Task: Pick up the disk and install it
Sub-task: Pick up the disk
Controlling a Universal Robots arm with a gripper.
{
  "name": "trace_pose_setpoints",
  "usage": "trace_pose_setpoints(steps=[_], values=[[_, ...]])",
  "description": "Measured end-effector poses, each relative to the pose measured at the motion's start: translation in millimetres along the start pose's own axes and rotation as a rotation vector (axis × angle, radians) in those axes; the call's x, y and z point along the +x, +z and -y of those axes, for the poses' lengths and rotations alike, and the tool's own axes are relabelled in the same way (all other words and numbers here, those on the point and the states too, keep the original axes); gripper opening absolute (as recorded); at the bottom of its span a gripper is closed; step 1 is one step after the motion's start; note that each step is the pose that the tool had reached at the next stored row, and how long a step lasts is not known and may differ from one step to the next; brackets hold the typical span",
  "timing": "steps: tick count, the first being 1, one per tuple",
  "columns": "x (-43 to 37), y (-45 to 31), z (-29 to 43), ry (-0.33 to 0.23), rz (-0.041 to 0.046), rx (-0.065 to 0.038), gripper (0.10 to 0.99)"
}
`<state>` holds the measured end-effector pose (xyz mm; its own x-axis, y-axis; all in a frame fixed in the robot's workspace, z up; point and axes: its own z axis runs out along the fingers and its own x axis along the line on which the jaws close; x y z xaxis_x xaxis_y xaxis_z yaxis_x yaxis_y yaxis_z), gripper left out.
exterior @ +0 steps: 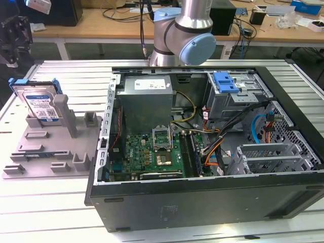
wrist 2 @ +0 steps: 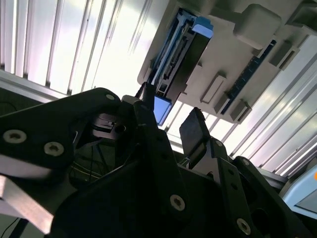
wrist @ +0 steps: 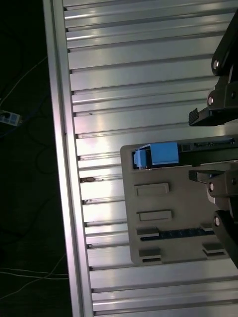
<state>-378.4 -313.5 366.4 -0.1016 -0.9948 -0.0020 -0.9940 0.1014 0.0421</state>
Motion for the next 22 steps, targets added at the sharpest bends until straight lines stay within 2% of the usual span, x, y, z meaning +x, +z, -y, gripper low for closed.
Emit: trace_pose_setpoints(steps=[8,22], values=[[0.9,5.1,-8.4,-0.005,-0.0001,0.0,0.482],[1.5,15.1,-14.2,-0.022,-0.0009,0.0,0.482]])
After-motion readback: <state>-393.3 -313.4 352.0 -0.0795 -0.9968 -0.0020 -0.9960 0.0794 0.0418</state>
